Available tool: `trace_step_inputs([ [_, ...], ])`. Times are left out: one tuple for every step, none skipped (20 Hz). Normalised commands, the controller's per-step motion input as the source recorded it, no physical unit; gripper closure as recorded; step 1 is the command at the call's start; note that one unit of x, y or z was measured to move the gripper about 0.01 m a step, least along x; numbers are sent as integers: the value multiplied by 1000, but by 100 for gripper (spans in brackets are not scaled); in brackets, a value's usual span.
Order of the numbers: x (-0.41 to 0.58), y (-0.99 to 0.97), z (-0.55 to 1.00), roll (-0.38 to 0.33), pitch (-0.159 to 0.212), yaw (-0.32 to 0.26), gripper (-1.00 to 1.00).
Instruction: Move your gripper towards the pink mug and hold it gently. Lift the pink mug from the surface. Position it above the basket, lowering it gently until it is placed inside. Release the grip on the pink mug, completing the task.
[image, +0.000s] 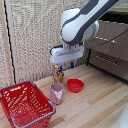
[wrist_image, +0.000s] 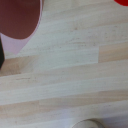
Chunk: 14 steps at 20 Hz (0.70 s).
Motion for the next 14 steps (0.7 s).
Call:
trace_step_inputs([
  [0,314,-437,-84,47,40,-100],
  [0,277,-483,-80,68,46,-100],
  [20,200,-543,-65,95,71,-100],
  [60,163,-546,-61,104,86,-100],
  [60,163,-546,-63,107,91,-100],
  [49,137,-549,-64,112,89,-100],
  [60,69,-537,-72,133,100,-100],
  [49,26,-517,-73,131,103,-100],
  [40,0,-503,-63,118,105,-100],
  [34,0,-477,-48,96,102,-100],
  [37,0,-480,-39,79,97,-100],
  [46,0,-474,-33,51,97,-100],
  [77,0,-451,-29,21,106,-100],
  [111,0,-411,-30,0,108,-100],
])
